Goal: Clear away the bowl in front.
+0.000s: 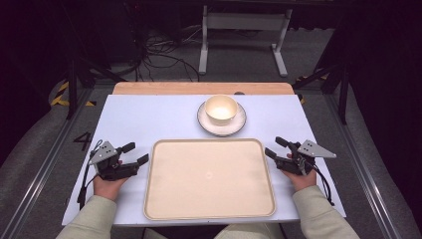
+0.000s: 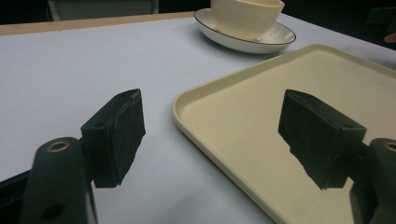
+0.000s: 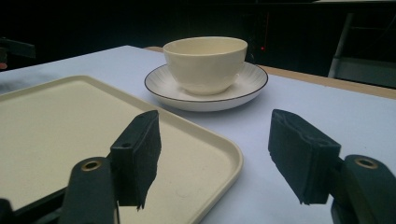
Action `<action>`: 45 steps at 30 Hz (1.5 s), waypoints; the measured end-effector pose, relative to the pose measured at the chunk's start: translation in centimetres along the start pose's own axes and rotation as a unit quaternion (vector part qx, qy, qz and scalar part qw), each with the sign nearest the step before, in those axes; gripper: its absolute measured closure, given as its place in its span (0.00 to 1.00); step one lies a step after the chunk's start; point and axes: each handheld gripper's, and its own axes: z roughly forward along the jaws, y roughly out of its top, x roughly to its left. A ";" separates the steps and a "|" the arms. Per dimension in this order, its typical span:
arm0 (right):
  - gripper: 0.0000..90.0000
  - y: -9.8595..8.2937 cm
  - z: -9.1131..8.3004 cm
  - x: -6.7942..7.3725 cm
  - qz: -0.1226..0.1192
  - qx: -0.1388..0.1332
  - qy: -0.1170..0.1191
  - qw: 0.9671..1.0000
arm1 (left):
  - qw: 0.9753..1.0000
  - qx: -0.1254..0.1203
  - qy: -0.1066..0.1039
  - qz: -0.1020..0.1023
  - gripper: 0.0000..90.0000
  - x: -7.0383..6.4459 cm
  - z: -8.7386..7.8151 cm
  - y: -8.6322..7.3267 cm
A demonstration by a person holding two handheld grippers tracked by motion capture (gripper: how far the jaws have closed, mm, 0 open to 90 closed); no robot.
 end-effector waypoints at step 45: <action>0.37 -0.1 0.2 -0.1 0.010 0.005 -0.012 1.000 | 0.999 0.001 -0.026 0.034 0.29 -2.1 2.3 5.8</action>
